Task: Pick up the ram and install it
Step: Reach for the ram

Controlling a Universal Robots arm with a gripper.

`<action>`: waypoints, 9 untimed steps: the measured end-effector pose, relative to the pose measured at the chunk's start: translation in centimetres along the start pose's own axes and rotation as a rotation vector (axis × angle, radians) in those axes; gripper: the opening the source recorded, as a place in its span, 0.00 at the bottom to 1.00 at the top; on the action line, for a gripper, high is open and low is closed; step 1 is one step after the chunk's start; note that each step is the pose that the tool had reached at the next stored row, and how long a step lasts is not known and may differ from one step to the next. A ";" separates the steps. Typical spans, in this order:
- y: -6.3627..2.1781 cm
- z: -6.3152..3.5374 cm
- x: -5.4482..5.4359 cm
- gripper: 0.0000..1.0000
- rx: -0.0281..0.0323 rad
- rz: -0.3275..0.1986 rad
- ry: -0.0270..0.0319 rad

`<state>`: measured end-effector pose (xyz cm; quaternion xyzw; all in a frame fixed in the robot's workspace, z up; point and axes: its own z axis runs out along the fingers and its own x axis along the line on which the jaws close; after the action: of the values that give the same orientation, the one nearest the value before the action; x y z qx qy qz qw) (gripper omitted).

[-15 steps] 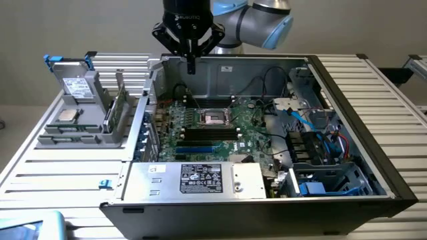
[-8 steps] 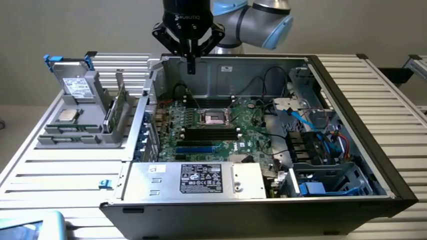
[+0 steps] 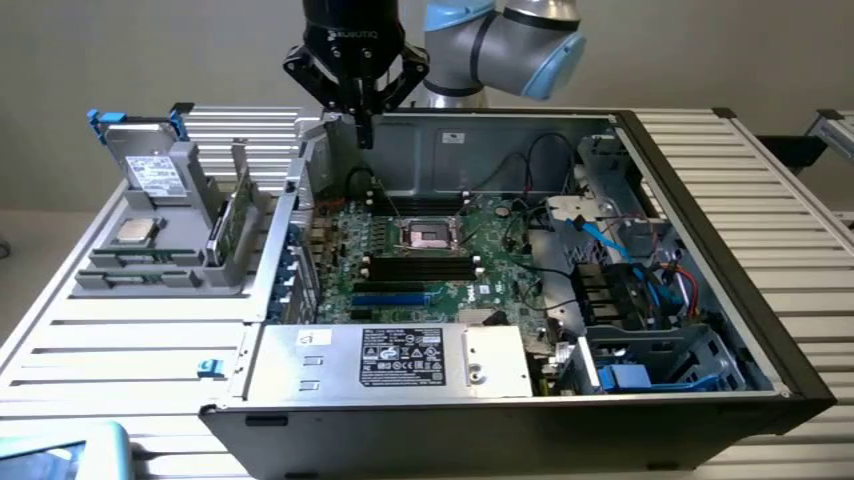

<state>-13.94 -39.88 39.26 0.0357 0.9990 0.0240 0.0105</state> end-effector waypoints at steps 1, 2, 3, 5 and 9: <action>-0.03 -0.01 0.4 0.11 0.0000 0.000 0.0000; -0.07 -0.02 0.9 0.11 0.0000 0.000 0.0000; -0.10 -0.03 1.4 0.11 0.0000 0.000 0.0000; -0.16 -0.05 2.3 0.11 0.0000 0.000 0.0000; -0.29 -0.09 4.1 0.11 0.0000 0.000 0.0001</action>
<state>-18.02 -39.88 39.26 0.0357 0.9990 0.0240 0.0105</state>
